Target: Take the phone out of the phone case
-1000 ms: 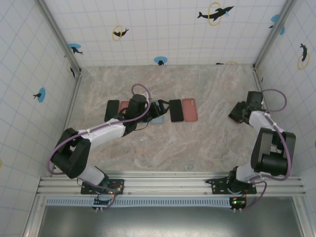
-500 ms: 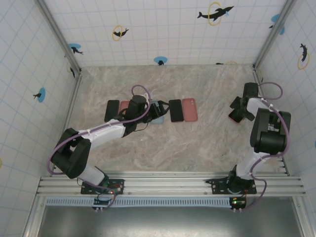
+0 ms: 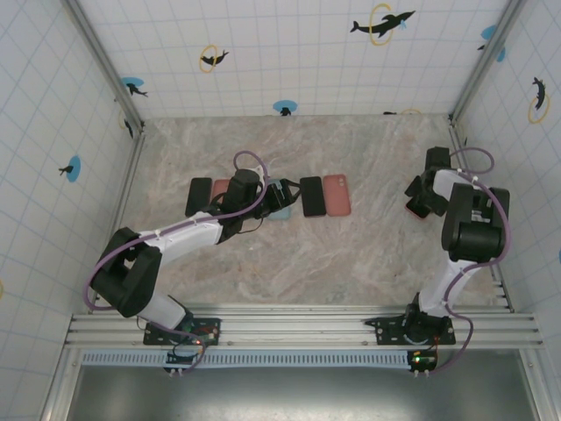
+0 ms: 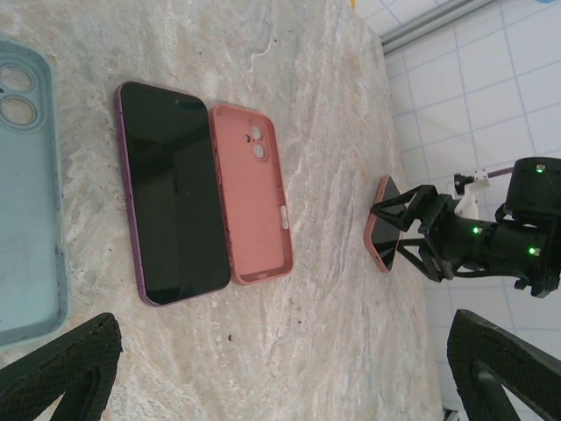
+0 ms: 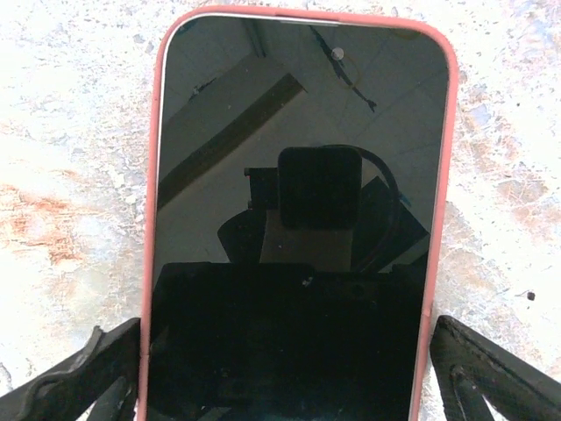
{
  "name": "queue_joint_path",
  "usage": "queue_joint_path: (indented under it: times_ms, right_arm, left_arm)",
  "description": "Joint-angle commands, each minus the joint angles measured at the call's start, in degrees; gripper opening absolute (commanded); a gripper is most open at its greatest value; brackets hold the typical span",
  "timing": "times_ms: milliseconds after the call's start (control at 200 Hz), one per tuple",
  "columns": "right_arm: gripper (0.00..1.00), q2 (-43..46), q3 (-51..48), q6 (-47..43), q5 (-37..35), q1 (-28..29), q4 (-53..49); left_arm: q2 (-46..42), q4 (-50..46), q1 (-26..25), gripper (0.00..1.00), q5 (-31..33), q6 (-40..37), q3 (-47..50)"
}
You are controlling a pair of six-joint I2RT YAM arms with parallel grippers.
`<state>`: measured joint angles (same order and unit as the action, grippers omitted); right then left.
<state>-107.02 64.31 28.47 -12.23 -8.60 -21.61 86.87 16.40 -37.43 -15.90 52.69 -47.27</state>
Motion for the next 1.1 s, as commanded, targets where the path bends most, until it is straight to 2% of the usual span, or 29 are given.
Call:
queue_joint_path:
  times_ms: [0,95,330,530,641,796,1096]
  right_arm:
    - [0.84,-1.7,0.6,2.6,-0.2,-0.5,-3.1]
    - [0.81,-2.3,-0.3,3.8,2.3,-1.2,-2.6]
    - [0.64,-2.8,-1.5,2.2,5.8,-1.7,-1.3]
    - [0.62,0.0,1.1,-4.5,8.7,-1.2,-1.9]
    - [0.59,3.7,-0.6,-8.7,12.1,-0.5,0.3]
    - [0.55,10.6,-7.6,-12.8,20.9,0.1,6.6]
    - [0.55,24.1,-19.3,-16.2,29.9,4.7,16.4]
  left_arm:
    - [-0.2,0.7,0.1,0.98,-0.8,-0.2,0.3]
    - [0.3,0.9,0.2,0.98,-1.0,-0.2,0.0]
    - [0.9,0.6,0.2,0.98,-1.1,-0.5,-1.2]
    - [1.0,-0.1,0.3,0.98,-0.9,-0.7,-1.7]
    - [2.0,-0.5,0.3,0.98,-1.8,-1.3,-3.2]
    - [3.6,0.1,0.3,0.98,-2.9,-1.3,-4.8]
    - [7.5,1.4,-0.1,0.95,-6.3,-1.2,-9.1]
